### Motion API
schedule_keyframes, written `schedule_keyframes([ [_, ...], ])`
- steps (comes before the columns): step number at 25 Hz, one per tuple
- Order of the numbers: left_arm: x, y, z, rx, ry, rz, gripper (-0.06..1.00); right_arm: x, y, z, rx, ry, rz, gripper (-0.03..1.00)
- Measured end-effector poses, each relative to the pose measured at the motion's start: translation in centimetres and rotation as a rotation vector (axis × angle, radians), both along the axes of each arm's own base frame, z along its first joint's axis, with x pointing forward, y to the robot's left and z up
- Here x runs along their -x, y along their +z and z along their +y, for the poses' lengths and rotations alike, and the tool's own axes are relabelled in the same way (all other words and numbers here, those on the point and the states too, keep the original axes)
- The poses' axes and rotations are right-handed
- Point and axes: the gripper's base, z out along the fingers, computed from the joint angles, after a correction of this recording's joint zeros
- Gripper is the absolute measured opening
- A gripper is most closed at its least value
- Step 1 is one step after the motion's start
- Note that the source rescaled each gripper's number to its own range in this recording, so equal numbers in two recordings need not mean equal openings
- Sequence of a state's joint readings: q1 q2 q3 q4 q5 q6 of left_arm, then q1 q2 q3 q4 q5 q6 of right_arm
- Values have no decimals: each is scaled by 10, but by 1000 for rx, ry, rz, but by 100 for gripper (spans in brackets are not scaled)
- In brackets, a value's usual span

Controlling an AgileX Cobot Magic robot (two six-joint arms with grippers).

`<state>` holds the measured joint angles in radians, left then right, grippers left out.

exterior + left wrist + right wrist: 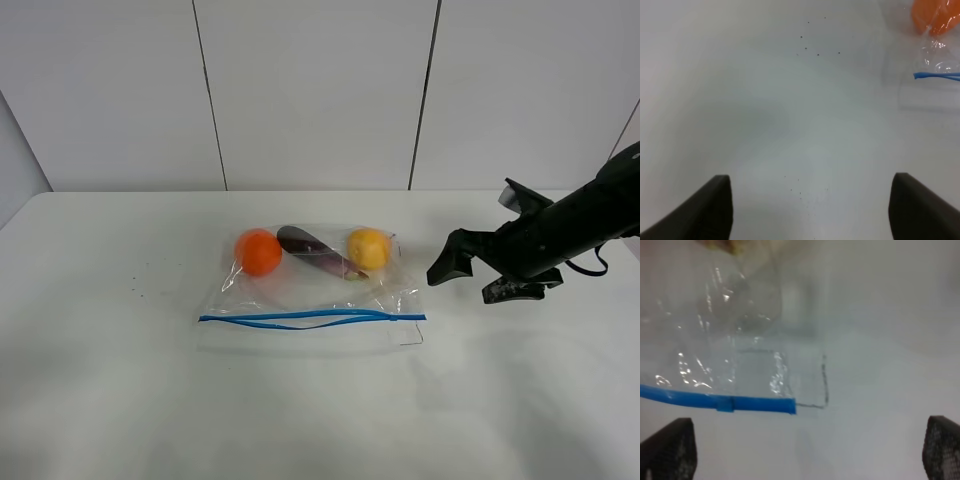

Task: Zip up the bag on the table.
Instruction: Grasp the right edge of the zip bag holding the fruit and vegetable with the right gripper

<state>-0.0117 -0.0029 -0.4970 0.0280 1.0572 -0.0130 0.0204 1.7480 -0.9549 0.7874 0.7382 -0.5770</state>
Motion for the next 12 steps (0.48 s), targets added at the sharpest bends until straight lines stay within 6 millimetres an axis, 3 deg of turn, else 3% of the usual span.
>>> schedule_keyframes([
  [12, 0, 0, 0, 0, 0, 0, 100, -35, -35, 19, -219, 138, 72, 100],
])
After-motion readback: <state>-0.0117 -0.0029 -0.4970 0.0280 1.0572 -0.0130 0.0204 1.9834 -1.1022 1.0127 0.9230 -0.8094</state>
